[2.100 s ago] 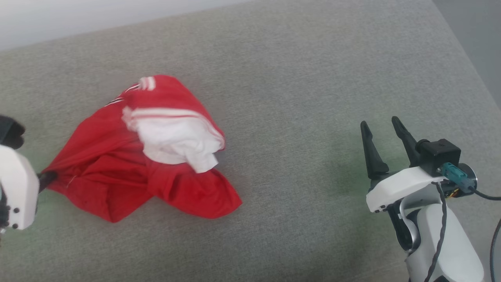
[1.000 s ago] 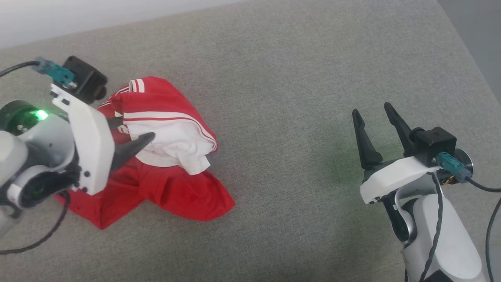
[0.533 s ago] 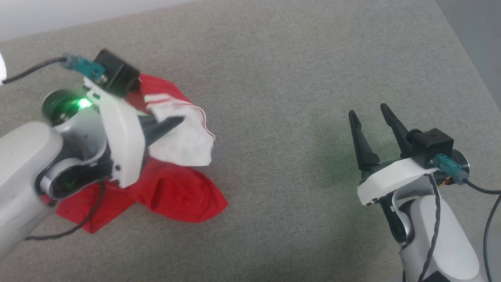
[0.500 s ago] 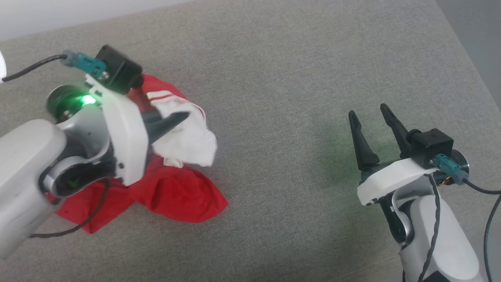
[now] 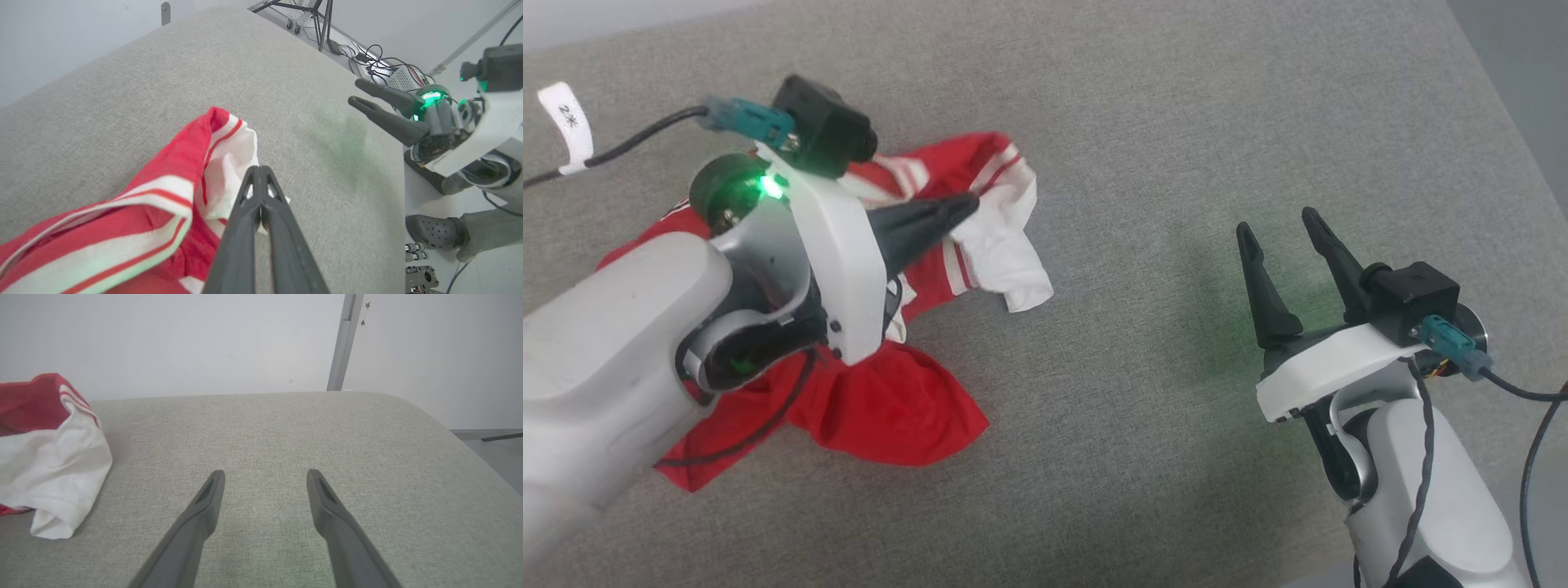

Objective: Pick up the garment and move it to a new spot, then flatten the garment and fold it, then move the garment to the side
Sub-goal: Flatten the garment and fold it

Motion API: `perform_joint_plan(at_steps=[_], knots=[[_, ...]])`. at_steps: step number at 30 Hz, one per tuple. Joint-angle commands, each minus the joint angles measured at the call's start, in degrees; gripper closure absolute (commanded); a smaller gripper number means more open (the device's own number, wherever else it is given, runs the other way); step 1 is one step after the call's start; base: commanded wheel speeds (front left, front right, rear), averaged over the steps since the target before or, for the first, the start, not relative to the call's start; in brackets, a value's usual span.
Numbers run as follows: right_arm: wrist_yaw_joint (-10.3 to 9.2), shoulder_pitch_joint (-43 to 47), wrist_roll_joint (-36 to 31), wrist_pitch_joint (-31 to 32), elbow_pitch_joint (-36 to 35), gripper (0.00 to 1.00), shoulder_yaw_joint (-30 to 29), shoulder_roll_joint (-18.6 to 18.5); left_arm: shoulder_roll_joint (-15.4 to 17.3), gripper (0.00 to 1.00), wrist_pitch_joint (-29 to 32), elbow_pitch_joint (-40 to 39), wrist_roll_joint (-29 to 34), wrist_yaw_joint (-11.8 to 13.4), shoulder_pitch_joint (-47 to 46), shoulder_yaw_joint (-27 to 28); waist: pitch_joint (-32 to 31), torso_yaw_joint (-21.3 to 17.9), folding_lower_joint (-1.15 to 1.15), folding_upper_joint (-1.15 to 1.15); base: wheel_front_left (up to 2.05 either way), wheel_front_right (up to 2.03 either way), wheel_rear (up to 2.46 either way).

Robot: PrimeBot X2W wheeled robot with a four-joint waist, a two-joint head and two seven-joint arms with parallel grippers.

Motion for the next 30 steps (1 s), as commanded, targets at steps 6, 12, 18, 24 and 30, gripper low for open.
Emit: perform_joint_plan(at_steps=[6, 12, 18, 24, 30], knots=[[-0.12, -0.76, 0.3, -0.88, 0.6, 0.0, -0.3, 0.05, 1.42, 0.0, -1.54, 1.78, -0.49, -0.19, -2.47, -1.86, 0.32, 0.01, 0.0, 0.0, 0.0, 0.0, 0.0], [-0.12, -0.53, -0.16, -0.88, 1.05, 0.0, -0.92, 0.03, 5.01, 0.0, 1.96, 2.31, -2.88, -0.19, -3.61, -3.33, -0.3, 0.76, 0.0, 0.0, 0.0, 0.0, 0.0], [-0.12, -0.24, -0.21, -0.56, 1.07, 0.0, -1.06, 0.03, 6.79, 0.0, 5.07, 3.41, -4.38, -0.2, -3.66, -4.12, -0.76, 1.23, 0.0, 0.0, 0.0, 0.0, 0.0], [-0.12, -0.11, -0.15, -0.37, 0.84, 0.0, -0.65, 0.03, 5.92, 0.0, 7.56, 1.76, -7.21, -0.2, -1.69, -5.09, -0.55, 1.21, 0.0, 0.0, 0.0, 0.0, 0.0], [-0.12, 0.06, 0.15, -0.59, 0.64, 0.0, -0.34, 0.03, 6.33, 0.0, 8.3, 0.7, -5.24, -0.2, -0.86, -6.28, 0.1, 0.44, 0.0, 0.0, 0.0, 0.0, 0.0]])
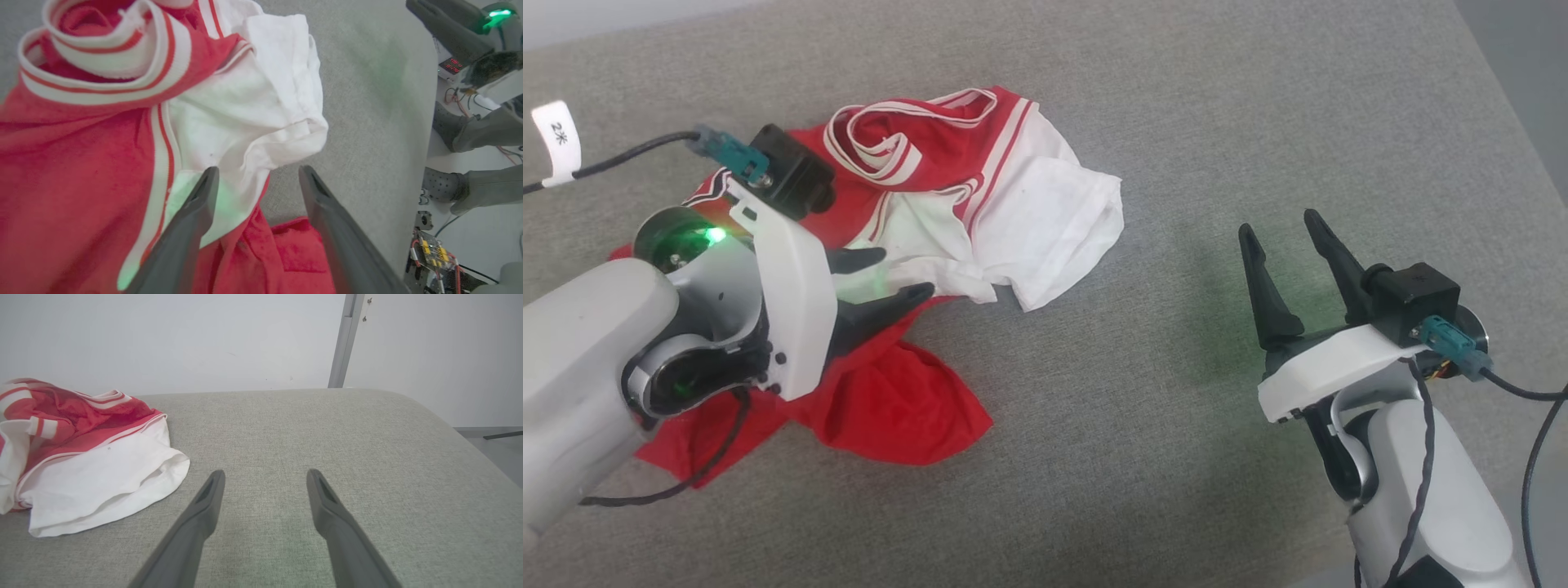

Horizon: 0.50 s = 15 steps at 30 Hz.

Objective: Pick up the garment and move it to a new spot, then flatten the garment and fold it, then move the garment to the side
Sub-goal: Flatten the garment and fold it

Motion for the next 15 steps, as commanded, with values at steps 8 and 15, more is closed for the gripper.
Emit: perform_joint_plan(at_steps=[8, 15], knots=[[-0.12, 0.3, 0.89, -0.45, -0.45, 0.0, 0.4, 0.04, -0.23, 0.0, -2.47, 3.69, 8.88, -0.12, 2.08, -1.58, 1.15, -1.21, 0.0, 0.0, 0.0, 0.0, 0.0], [-0.12, 0.08, 0.63, -0.62, -0.52, 0.0, 0.07, 0.03, -1.29, 1.0, -1.95, 9.51, 9.69, 0.02, 2.92, -2.14, 1.55, -1.13, 0.0, 0.0, 0.0, 0.0, 0.0]])
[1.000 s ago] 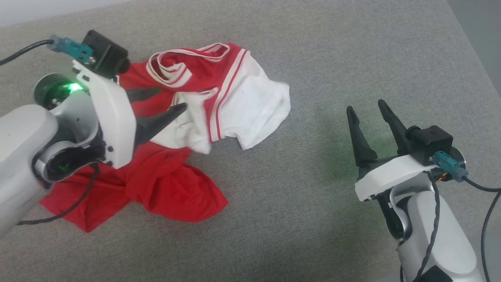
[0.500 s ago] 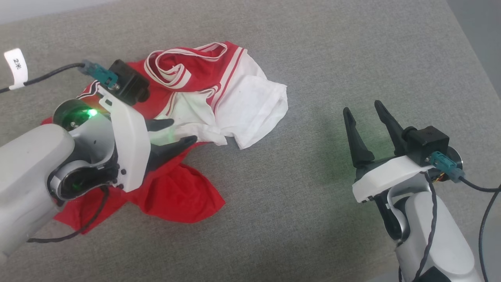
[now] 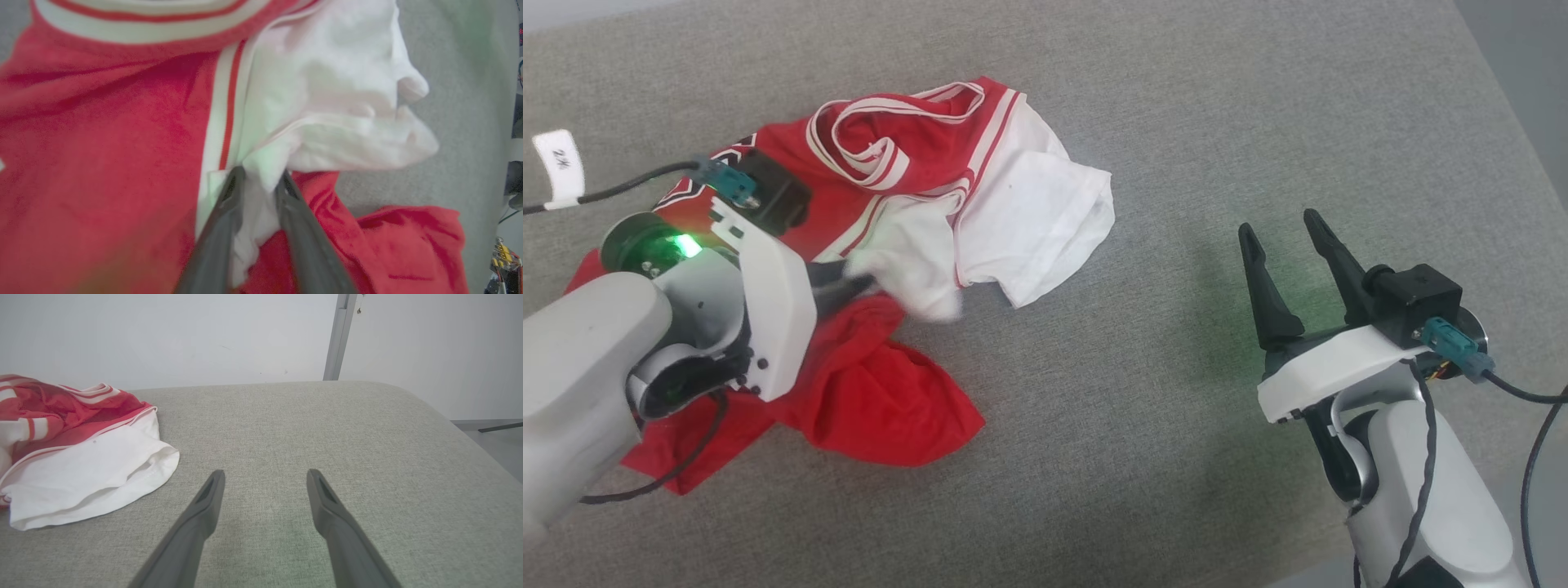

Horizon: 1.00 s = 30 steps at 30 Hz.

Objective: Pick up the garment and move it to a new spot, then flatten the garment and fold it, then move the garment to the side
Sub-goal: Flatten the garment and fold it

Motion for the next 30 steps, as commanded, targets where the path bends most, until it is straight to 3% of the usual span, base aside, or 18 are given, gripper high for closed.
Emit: perform_joint_plan(at_steps=[1, 16, 30], knots=[[-0.12, -0.17, -0.09, -0.25, -0.3, 0.0, -0.17, 0.04, 0.03, 1.0, 0.27, 0.89, -0.19, 0.19, 1.01, -0.7, 0.0, 0.1, 0.0, 0.0, 0.0, 0.0, 0.0], [-0.13, 1.25, -2.08, 1.51, -0.8, 0.0, -2.86, 0.04, 5.2, 1.0, -3.72, -1.42, -12.28, 0.58, -0.05, 6.67, -3.21, 3.89, 0.0, 0.0, 0.0, 0.0, 0.0], [-0.13, 3.37, -5.43, 5.87, -3.62, 0.0, -5.02, 0.03, 8.99, 1.0, -11.83, 2.2, -22.11, 5.69, 6.37, 12.65, -8.2, 9.45, 0.0, 0.0, 0.0, 0.0, 0.0]])
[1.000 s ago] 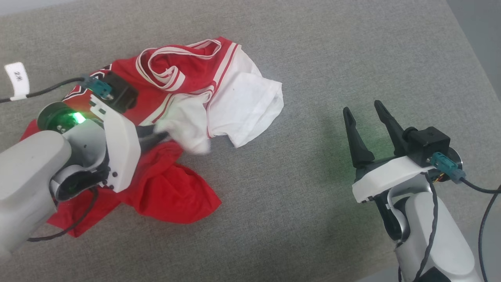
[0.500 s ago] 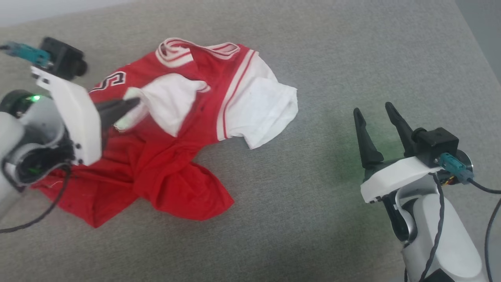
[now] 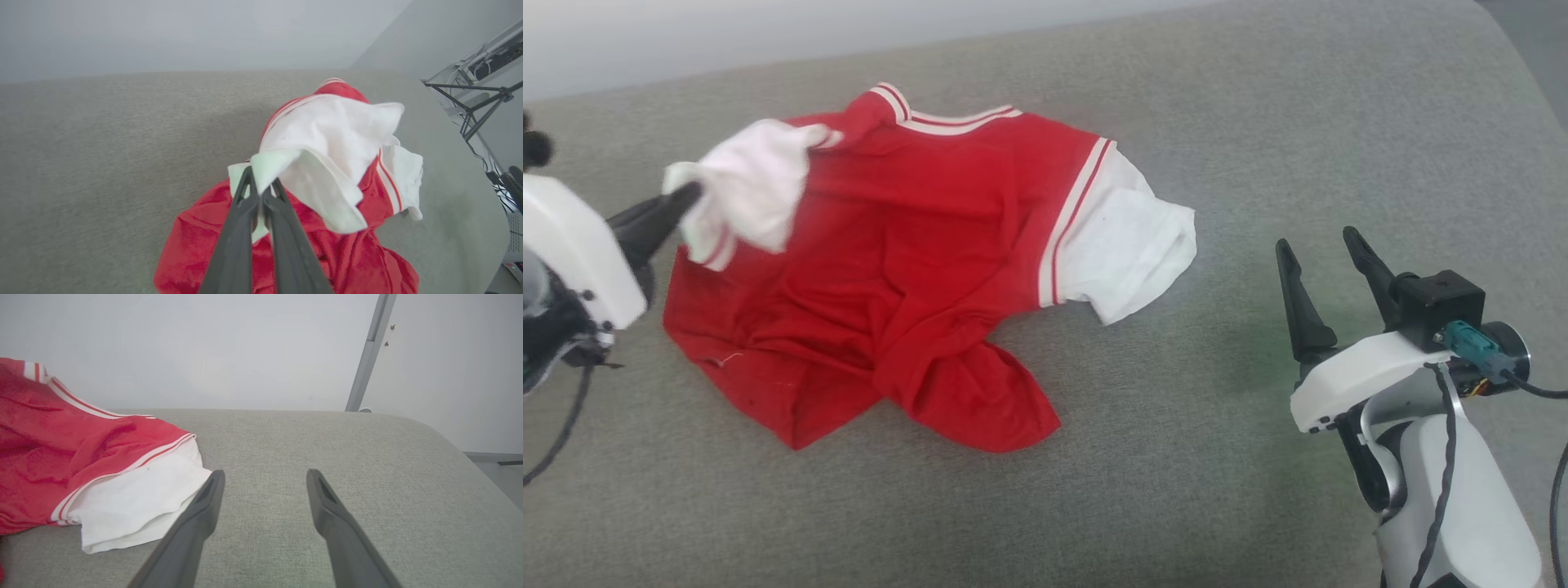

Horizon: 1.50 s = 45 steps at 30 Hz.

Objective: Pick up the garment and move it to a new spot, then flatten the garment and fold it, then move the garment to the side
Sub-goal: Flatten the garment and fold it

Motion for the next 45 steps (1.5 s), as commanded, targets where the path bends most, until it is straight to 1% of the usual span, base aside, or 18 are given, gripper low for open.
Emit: perform_joint_plan(at_steps=[1, 5, 8, 11, 16, 18, 19, 20, 22, 23, 24, 25, 30, 34, 36, 40, 45], knots=[[-0.13, 0.77, -0.3, 0.54, -0.55, 0.0, 0.06, 0.02, 0.0, 1.0, -0.99, 1.29, -0.94, 0.44, 1.12, 0.67, -0.63, 0.84, 0.0, 0.0, 0.0, 0.0, 0.0], [-0.13, 0.91, -0.45, 1.54, -1.63, 0.0, 0.05, 0.02, -0.46, 1.0, -2.33, 5.82, -2.91, 1.19, 2.47, 1.59, -0.68, 1.48, 0.0, 0.0, 0.0, 0.0, 0.0], [-0.13, 0.87, -0.53, 2.09, -2.41, 0.0, 0.27, 0.02, -0.67, 1.0, -3.02, 9.65, -3.47, 0.83, 2.79, 2.07, -0.47, 1.66, 0.0, 0.0, 0.0, 0.0, 0.0], [-0.13, 0.81, -0.54, 2.47, -3.0, 0.0, 0.42, 0.02, -1.55, 1.0, -2.77, 14.03, -3.25, 1.43, 2.61, 1.76, -0.25, 1.66, 0.0, 0.0, 0.0, 0.0, 0.0], [-0.13, 0.43, -0.43, 2.8, -3.65, 0.0, 0.49, 0.02, -3.72, 1.0, -1.09, 21.72, -2.41, 0.74, 2.69, 0.39, 0.18, 1.57, 0.0, 0.0, 0.0, 0.0, 0.0], [-0.13, 0.35, -0.41, 2.88, -3.8, 0.0, 0.48, 0.02, -4.96, 1.0, -0.9, 24.5, -1.98, -0.14, 2.41, 0.06, 0.28, 1.64, 0.0, 0.0, 0.0, 0.0, 0.0], [-0.13, 0.29, -0.47, 2.97, -3.82, 0.0, 0.48, 0.02, -5.65, 0.95, -0.75, 25.78, -2.16, -0.66, 2.32, -0.01, 0.31, 1.7, 0.0, 0.0, 0.0, 0.0, 0.0], [-0.13, 0.2, -0.51, 3.05, -3.85, 0.0, 0.54, 0.02, -6.25, 0.76, -0.68, 26.74, -2.06, -1.44, 2.09, -0.12, 0.32, 1.76, 0.0, 0.0, 0.0, 0.0, 0.0], [-0.13, 0.0, -0.54, 3.23, -3.98, 0.0, 0.76, 0.02, -7.08, 0.52, -1.25, 28.54, -1.38, -2.61, 1.26, -0.15, 0.32, 1.91, 0.0, 0.0, 0.0, 0.0, 0.0], [-0.13, -0.05, -0.63, 3.27, -4.02, 0.0, 0.82, 0.02, -7.38, 0.21, -1.3, 29.27, -0.92, -3.13, 0.98, -0.3, 0.27, 1.99, 0.0, 0.0, 0.0, 0.0, 0.0], [-0.13, -0.11, -0.67, 3.36, -4.01, 0.0, 0.91, 0.02, -7.7, 0.06, -1.28, 29.74, -0.97, -3.63, 0.8, -0.32, 0.19, 2.07, 0.0, 0.0, 0.0, 0.0, 0.0], [-0.13, -0.22, -0.7, 3.4, -4.03, 0.0, 0.97, 0.02, -8.0, 0.0, -1.23, 30.15, -1.33, -4.0, 0.59, -0.18, 0.09, 2.18, 0.0, 0.0, 0.0, 0.0, 0.0], [-0.13, -0.23, -0.72, 3.59, -4.01, 0.0, 0.95, 0.02, -8.52, 0.0, -0.71, 30.88, 0.0, -4.98, -0.38, -0.94, -0.59, 2.84, 0.0, 0.0, 0.0, 0.0, 0.0], [-0.13, 0.0, -0.89, 3.92, -3.88, 0.0, 1.1, 0.02, -7.84, 0.0, -2.69, 30.49, 5.3, -5.37, -1.52, -3.72, -1.48, 3.65, 0.0, 0.0, 0.0, 0.0, 0.0], [-0.13, 0.18, -0.92, 4.11, -3.87, 0.0, 1.23, 0.02, -7.9, 0.0, -4.07, 30.06, 6.47, -5.35, -1.71, -4.12, -2.01, 4.11, 0.0, 0.0, 0.0, 0.0, 0.0], [-0.13, 0.75, -0.97, 4.58, -4.01, 0.0, 1.4, 0.02, -7.65, 0.0, -8.22, 26.72, 8.42, -5.4, -0.6, -4.93, -3.1, 5.23, 0.0, 0.0, 0.0, 0.0, 0.0], [-0.13, 1.16, -0.84, 5.39, -3.72, 0.0, 2.34, 0.02, -6.97, 0.0, -16.26, 22.11, 10.62, -5.37, 2.05, -5.56, -4.47, 6.75, 0.0, 0.0, 0.0, 0.0, 0.0]])
